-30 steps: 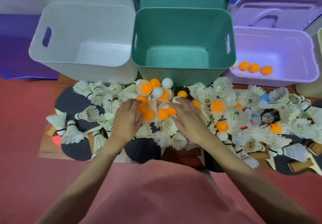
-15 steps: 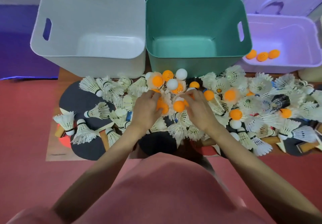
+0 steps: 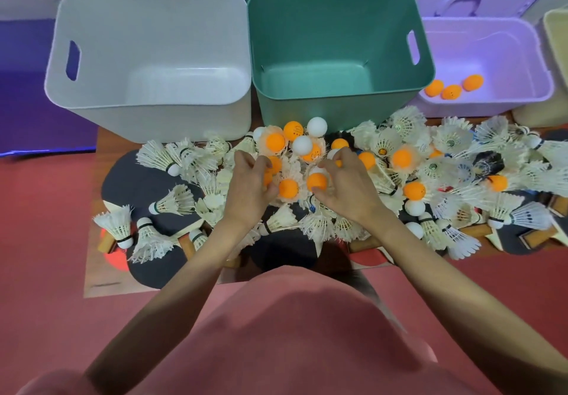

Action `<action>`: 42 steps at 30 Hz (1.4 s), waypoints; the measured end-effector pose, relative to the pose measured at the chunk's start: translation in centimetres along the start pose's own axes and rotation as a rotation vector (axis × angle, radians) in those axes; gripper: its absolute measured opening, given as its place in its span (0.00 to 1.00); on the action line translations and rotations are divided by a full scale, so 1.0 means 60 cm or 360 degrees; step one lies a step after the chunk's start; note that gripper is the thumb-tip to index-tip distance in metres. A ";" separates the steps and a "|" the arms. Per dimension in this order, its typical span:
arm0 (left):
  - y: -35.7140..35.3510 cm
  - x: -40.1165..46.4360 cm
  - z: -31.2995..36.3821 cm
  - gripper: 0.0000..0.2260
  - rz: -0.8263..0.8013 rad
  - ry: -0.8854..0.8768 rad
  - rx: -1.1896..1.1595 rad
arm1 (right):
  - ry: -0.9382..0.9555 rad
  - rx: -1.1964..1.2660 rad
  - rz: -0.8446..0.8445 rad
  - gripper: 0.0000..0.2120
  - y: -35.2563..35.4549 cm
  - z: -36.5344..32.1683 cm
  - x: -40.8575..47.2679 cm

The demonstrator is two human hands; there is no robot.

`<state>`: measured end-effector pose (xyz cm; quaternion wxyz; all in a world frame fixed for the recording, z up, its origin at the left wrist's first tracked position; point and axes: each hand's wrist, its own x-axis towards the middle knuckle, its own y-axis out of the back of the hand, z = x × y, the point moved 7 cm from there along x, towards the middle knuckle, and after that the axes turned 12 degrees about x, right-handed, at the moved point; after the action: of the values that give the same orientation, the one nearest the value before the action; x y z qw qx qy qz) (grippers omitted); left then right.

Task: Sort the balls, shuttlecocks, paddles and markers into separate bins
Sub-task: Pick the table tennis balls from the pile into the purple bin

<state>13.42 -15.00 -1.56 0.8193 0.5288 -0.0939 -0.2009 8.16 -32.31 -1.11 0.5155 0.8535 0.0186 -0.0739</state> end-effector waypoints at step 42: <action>-0.019 0.080 0.286 0.20 -0.0310 -0.0432 0.0163 | -0.0321 0.0514 0.0577 0.19 0.174 0.259 -0.106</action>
<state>11.23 -31.69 4.39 0.7478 0.5443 -0.1622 -0.3439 1.37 -50.65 1.87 0.3767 0.9024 -0.1980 -0.0671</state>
